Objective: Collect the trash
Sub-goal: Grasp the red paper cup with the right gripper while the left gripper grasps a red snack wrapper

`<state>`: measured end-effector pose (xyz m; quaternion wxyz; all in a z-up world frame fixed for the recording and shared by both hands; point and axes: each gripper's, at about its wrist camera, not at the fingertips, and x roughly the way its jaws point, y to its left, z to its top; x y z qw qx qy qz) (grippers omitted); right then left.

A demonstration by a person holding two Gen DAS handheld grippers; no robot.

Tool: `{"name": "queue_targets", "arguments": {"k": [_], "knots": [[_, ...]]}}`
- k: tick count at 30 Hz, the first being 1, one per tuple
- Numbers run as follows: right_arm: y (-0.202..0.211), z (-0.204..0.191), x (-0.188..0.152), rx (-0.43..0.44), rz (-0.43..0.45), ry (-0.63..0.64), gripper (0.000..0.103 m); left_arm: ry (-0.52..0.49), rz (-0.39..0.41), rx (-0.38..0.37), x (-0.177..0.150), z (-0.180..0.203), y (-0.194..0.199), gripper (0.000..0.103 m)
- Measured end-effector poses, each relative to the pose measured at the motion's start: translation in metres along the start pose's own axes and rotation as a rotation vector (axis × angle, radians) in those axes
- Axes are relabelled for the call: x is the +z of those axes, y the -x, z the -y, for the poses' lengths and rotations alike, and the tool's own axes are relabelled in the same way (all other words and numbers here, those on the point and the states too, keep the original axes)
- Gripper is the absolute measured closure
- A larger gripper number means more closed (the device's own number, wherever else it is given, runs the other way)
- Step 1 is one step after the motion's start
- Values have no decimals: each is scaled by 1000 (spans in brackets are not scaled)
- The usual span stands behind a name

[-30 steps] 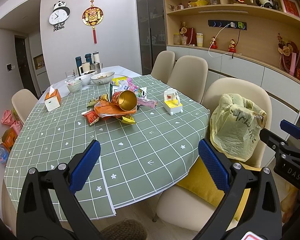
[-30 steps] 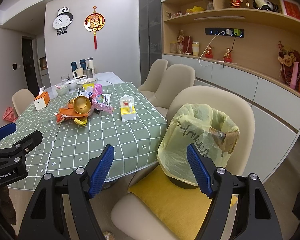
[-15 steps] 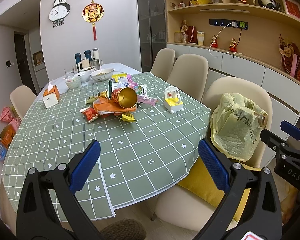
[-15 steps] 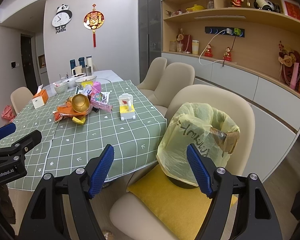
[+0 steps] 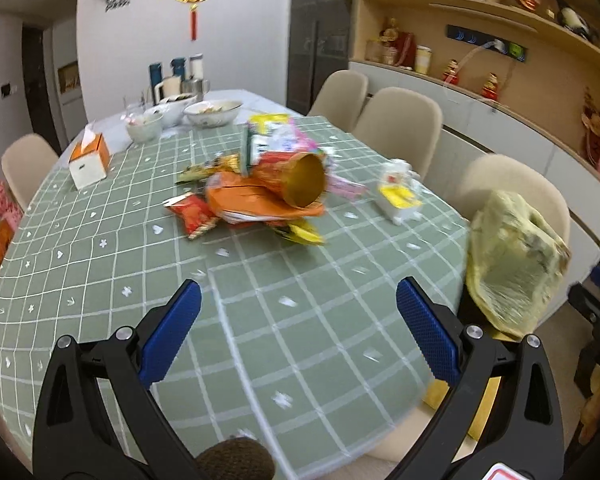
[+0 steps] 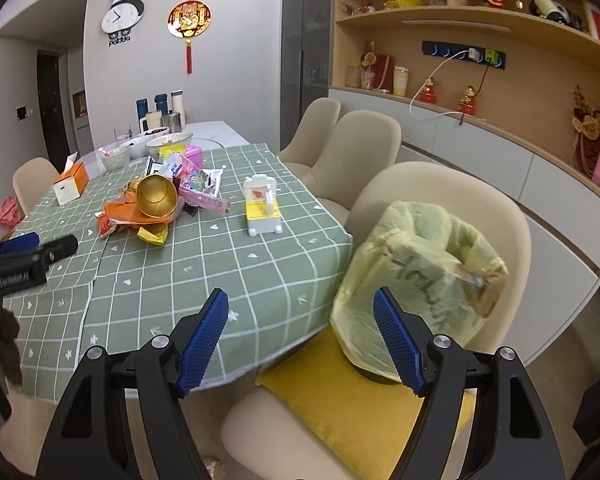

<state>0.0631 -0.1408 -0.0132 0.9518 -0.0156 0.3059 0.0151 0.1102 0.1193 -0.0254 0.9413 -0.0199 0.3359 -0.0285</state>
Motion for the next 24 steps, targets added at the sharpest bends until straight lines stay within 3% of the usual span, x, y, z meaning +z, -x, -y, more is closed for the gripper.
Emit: {"name": "queue_targets", "arguments": {"k": [5, 8, 13, 22, 23, 24], "knots": [[-31, -32, 16, 9, -27, 18, 32, 41, -67, -25, 25, -73, -50, 9], [-50, -56, 27, 15, -41, 42, 32, 77, -112, 1, 35, -111, -75, 9], [-85, -96, 46, 21, -88, 82, 32, 220, -134, -18, 54, -169, -119, 9], [-128, -138, 63, 34, -171, 87, 32, 279, -218, -45, 76, -178, -206, 26], [-132, -141, 68, 43, -169, 81, 32, 273, -228, -48, 76, -177, -210, 33], [-135, -144, 72, 53, -163, 77, 32, 266, -241, -60, 77, -176, -214, 47]]}}
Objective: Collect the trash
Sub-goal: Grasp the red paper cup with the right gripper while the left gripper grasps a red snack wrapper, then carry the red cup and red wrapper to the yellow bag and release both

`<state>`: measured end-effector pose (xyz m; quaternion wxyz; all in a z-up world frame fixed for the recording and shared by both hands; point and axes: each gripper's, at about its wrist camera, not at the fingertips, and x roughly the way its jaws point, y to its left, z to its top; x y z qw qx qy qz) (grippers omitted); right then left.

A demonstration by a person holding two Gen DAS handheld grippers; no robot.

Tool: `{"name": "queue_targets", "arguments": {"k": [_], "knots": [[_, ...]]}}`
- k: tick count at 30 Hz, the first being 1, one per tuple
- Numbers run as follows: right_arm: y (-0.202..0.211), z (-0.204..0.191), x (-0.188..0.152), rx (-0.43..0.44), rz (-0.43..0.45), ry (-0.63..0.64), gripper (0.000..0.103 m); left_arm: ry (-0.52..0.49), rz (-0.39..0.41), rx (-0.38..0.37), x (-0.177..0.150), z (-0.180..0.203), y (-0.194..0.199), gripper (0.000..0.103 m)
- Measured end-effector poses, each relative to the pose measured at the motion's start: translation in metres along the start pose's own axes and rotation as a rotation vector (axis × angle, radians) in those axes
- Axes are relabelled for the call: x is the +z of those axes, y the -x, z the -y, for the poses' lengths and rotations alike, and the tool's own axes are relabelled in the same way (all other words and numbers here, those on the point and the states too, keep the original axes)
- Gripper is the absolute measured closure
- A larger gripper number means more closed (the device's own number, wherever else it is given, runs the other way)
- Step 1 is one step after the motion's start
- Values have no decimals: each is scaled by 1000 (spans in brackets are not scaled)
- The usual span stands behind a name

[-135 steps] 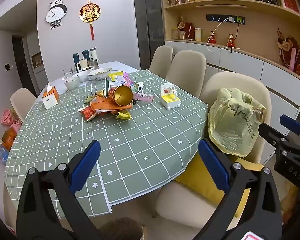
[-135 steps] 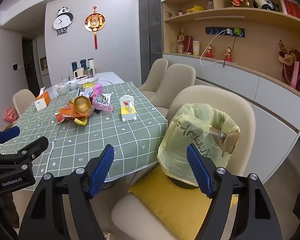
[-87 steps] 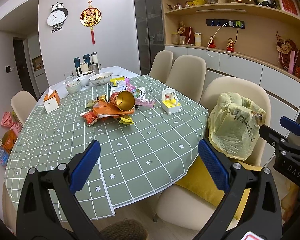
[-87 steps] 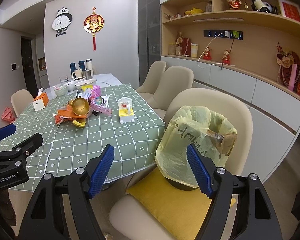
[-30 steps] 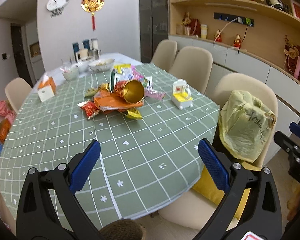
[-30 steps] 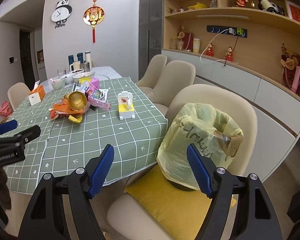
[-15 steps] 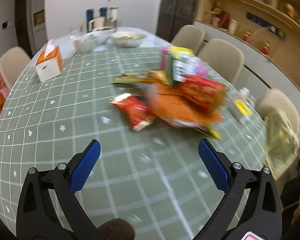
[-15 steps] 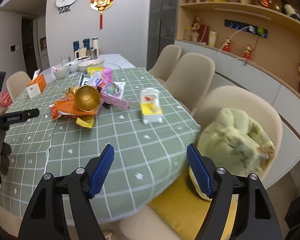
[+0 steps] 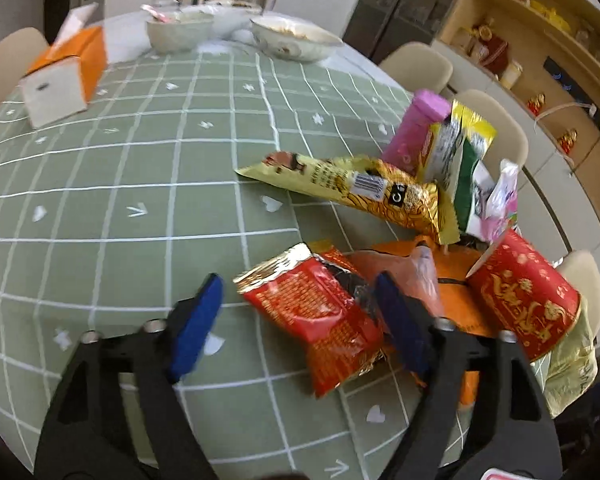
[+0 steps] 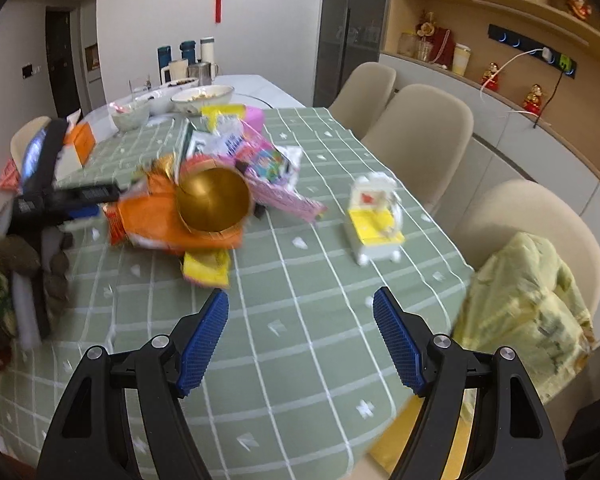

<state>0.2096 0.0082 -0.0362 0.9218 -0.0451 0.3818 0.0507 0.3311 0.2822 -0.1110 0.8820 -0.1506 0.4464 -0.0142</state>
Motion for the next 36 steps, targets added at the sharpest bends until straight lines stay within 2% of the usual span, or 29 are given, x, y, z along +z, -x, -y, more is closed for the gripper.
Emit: {"name": "queue_targets", "arguments": {"k": [1, 3, 7, 9, 15, 16, 17, 18, 20, 24, 28, 32, 34, 36], "knots": [[-2, -4, 7, 15, 8, 0, 32, -3, -12, -8, 1, -1, -2, 52], [-10, -16, 27, 58, 25, 29, 32, 1, -30, -18, 2, -4, -1, 72], [-33, -38, 63, 137, 65, 81, 32, 15, -63, -84, -6, -14, 15, 83], [-46, -45, 73, 149, 69, 103, 32, 4, -70, -99, -11, -19, 26, 86], [-103, -61, 76, 169, -62, 222, 33, -25, -80, -150, -17, -37, 46, 86], [-108, -60, 73, 174, -79, 222, 42, -25, -82, -162, -18, -39, 48, 86], [-110, -58, 69, 183, -100, 215, 44, -24, -86, -174, -18, -41, 50, 79], [-110, -55, 66, 190, -108, 199, 46, -19, -92, -192, -19, -42, 51, 66], [-103, -46, 63, 197, -100, 150, 47, -4, -91, -210, -20, -43, 53, 54], [-74, -32, 56, 150, -75, 69, 48, 61, -119, -224, -21, -38, 43, 49], [-53, -16, 45, 107, -82, -7, 48, 107, -128, -166, -19, -17, 23, 48], [-35, 2, 33, 66, -83, -44, 47, 60, -116, -50, -15, 5, 5, 48], [-26, 10, 28, 50, -74, -41, 48, 35, -127, -25, -17, 12, -2, 54], [-19, 16, 24, 40, -61, -37, 48, 27, -118, -33, -19, 14, 2, 69]]}}
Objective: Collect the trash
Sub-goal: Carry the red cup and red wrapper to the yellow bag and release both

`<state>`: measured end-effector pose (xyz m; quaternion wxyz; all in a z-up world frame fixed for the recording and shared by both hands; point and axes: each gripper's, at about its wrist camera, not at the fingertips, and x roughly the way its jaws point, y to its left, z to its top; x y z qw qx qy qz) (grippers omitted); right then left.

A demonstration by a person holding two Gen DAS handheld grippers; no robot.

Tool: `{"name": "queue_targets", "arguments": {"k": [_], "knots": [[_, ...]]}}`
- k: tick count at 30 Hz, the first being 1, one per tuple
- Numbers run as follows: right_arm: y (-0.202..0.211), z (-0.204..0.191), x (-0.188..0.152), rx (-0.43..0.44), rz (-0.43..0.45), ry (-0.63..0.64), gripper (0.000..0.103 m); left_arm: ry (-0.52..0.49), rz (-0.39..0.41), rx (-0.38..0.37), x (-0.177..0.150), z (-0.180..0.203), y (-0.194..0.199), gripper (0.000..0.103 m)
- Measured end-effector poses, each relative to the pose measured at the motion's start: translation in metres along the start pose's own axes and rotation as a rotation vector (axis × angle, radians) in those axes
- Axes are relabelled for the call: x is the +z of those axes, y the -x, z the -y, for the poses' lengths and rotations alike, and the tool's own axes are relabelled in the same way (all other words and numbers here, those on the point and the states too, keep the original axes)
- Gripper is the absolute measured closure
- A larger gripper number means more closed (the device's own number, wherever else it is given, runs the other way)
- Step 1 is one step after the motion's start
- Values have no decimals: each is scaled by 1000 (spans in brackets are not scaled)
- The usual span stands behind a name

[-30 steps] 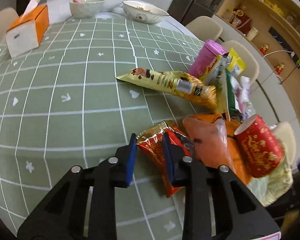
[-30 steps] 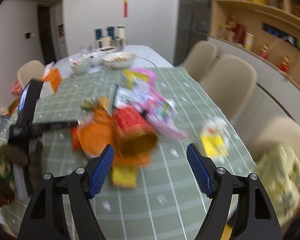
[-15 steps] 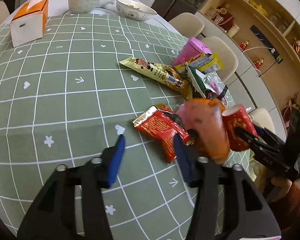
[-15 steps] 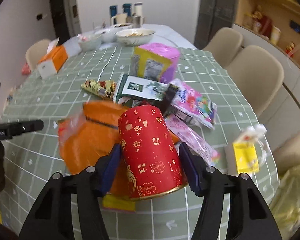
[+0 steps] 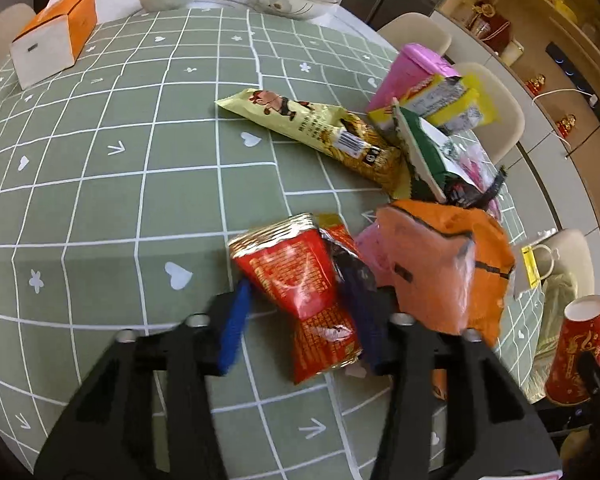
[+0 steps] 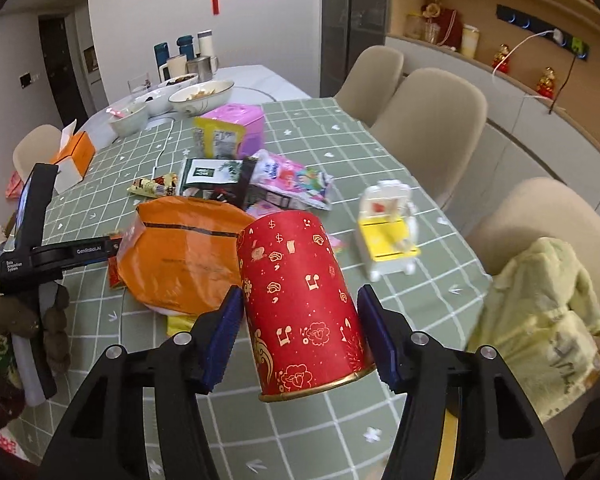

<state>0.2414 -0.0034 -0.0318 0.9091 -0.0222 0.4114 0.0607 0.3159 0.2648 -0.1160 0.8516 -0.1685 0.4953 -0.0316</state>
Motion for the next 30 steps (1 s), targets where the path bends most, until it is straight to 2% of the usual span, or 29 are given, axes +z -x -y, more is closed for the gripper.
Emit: {"name": "queue_targets", "arguments": {"k": [3, 8, 11, 14, 16, 21, 25, 30], "knots": [[11, 10, -3, 6, 30, -1, 48, -12, 16, -12, -7, -1, 15, 77], [28, 30, -3, 54, 80, -1, 47, -40, 96, 7, -15, 3, 59, 77], [45, 45, -2, 67, 122, 5, 48, -82, 176, 30, -17, 23, 95, 77], [65, 69, 1, 67, 179, 6, 48, -143, 258, 28, -16, 58, 124, 77], [77, 89, 3, 48, 209, 0, 48, -173, 292, -11, -14, 87, 137, 77], [102, 137, 0, -6, 265, -31, 47, -264, 322, -159, -14, 165, 150, 77], [125, 185, -7, -94, 312, -43, 48, -350, 306, -264, -18, 231, 143, 77], [153, 266, -15, -235, 333, -119, 47, -484, 258, -414, -34, 330, 121, 77]]}}
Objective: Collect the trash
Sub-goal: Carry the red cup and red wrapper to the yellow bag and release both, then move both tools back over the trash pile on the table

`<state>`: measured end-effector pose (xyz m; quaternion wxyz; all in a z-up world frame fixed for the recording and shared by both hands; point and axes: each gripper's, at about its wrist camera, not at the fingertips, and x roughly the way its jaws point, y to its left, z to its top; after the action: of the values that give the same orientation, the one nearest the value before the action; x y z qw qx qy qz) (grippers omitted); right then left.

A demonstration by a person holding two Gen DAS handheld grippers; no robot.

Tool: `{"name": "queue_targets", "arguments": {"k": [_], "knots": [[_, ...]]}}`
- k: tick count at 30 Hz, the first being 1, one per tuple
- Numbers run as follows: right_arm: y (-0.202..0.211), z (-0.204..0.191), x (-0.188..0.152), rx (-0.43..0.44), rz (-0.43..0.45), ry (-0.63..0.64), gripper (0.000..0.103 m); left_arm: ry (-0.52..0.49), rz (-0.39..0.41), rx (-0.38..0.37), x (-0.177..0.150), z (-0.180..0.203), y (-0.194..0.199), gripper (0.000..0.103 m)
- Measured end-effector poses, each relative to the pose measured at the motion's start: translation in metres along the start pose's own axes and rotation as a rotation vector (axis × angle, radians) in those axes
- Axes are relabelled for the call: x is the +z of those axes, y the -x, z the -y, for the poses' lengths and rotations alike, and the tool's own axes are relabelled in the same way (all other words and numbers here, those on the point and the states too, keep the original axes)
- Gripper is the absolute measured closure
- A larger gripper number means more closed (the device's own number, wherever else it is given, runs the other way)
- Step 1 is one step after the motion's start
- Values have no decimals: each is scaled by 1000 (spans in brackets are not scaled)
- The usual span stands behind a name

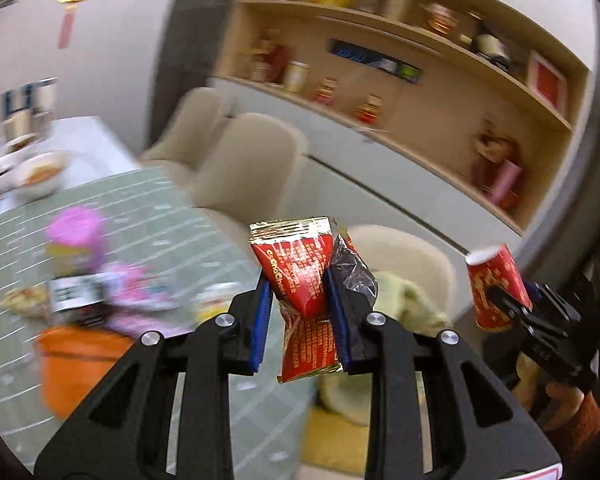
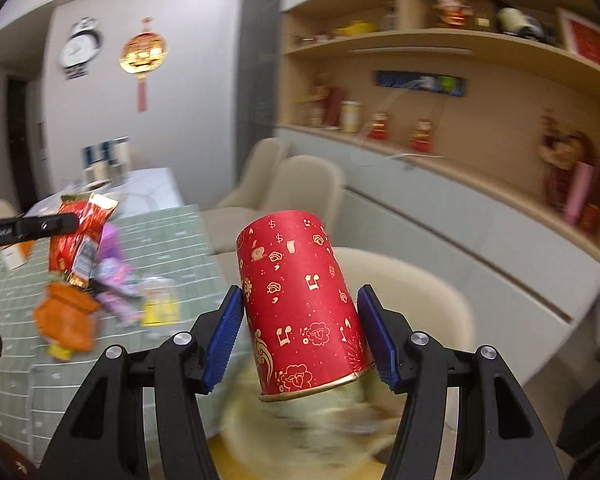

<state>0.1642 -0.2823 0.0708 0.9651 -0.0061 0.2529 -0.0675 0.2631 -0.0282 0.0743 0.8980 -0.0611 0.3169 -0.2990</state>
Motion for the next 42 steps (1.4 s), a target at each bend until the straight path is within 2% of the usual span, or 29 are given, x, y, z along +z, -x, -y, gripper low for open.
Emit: {"name": "queue_targets", "arguments": {"k": [2, 7, 13, 16, 18, 22, 31, 34, 38, 42], "knots": [[2, 32, 0, -52, 0, -19, 47, -33, -30, -47, 0, 26, -27, 77], [-1, 89, -10, -117, -23, -73, 47, -68, -175, -147, -9, 82, -113, 77], [-17, 130, -28, -131, -59, -114, 47, -87, -276, -205, -24, 132, -186, 77], [-24, 141, -32, -109, -72, -127, 47, -92, -319, -216, -30, 146, -213, 66], [-33, 147, -31, -87, -77, -133, 47, -73, -336, -191, -34, 147, -222, 53], [-59, 148, -31, -31, -94, -133, 47, -39, -327, -132, -36, 132, -213, 50], [-121, 117, -42, 85, -141, -124, 45, 44, -250, 14, -53, 86, -151, 48], [-133, 106, -47, 187, -105, -124, 41, 82, -232, 58, -60, 69, -130, 46], [-151, 89, -52, 194, -160, -77, 34, 144, -215, 115, -68, 41, -104, 45], [-148, 82, -59, 199, -179, -100, 33, 210, -211, 169, -80, 12, -85, 44]]}}
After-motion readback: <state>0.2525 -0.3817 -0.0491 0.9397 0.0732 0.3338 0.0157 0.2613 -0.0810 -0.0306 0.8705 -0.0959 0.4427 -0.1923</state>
